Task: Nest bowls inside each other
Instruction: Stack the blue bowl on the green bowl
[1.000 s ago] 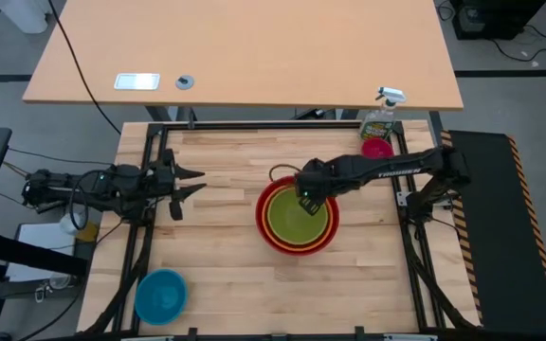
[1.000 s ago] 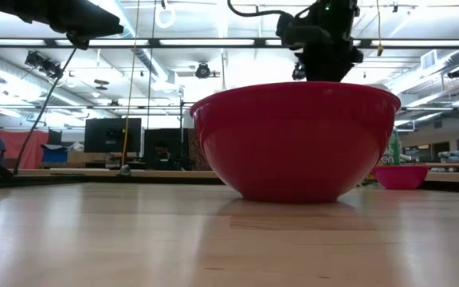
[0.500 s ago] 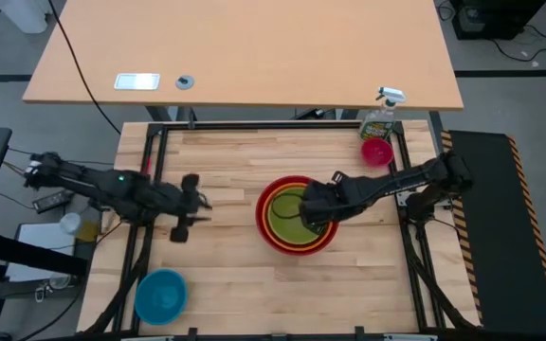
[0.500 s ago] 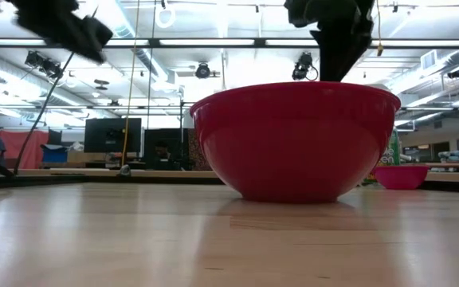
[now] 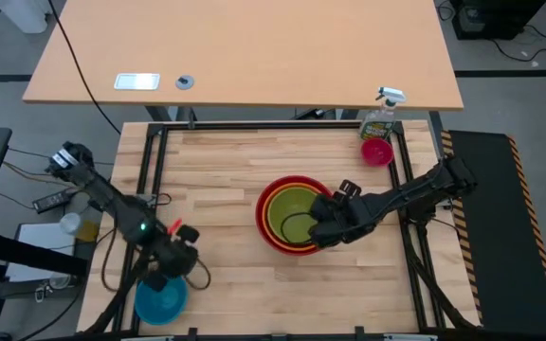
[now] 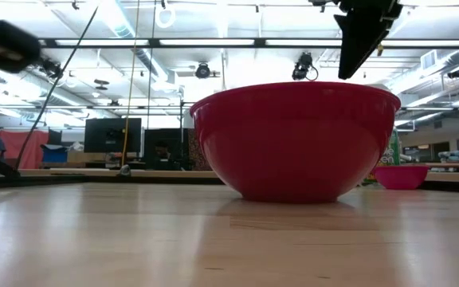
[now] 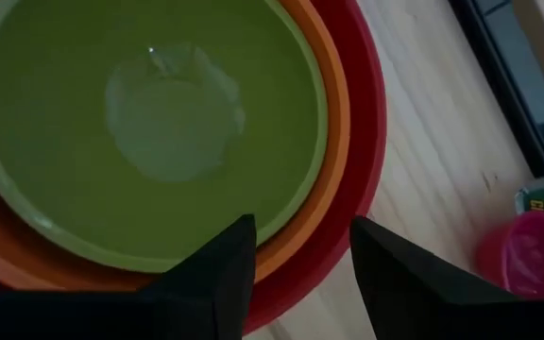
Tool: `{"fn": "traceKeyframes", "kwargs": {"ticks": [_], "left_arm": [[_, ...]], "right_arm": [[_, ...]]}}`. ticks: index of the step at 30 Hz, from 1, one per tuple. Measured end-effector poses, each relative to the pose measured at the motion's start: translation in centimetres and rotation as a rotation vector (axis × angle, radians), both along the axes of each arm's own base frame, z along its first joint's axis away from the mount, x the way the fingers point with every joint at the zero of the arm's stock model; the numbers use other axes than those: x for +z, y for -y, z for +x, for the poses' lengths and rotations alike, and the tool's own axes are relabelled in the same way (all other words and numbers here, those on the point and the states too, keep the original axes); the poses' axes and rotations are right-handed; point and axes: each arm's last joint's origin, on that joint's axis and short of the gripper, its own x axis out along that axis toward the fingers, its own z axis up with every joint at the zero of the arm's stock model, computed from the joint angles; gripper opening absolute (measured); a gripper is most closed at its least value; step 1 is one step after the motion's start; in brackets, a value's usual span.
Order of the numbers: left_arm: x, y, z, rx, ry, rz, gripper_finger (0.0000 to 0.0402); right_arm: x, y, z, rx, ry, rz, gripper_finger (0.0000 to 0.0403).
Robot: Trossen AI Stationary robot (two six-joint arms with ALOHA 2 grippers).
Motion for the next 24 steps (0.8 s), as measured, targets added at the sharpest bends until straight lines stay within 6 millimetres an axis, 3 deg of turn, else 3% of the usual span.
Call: {"fn": "traceKeyframes", "kwargs": {"ticks": [4, 11, 15, 19, 24], "left_arm": [[-1.0, 1.4, -0.3, 0.034, -0.048, 0.027, 0.0164], [-2.2, 2.5, -0.4, -0.006, -0.119, 0.046, 0.0230], [-2.8, 2.7, -0.2, -0.031, -0.142, 0.065, 0.0240], [-3.6, 3.0, 0.0, -0.071, -0.166, 0.093, 0.0205], [-4.5, 3.4, 0.1, -0.129, -0.223, 0.088, 0.0094]], "right_arm": [[0.0, -0.1, 0.0, -0.007, 0.020, -0.011, 0.0180], [0.0, -0.1, 0.2, -0.014, 0.036, -0.013, 0.0180], [0.1, -0.1, 0.2, -0.013, 0.039, -0.022, 0.0180], [0.1, 0.0, 0.2, -0.013, 0.044, -0.036, 0.0180], [0.1, 0.0, 0.2, -0.014, 0.044, -0.036, 0.0180]]}}
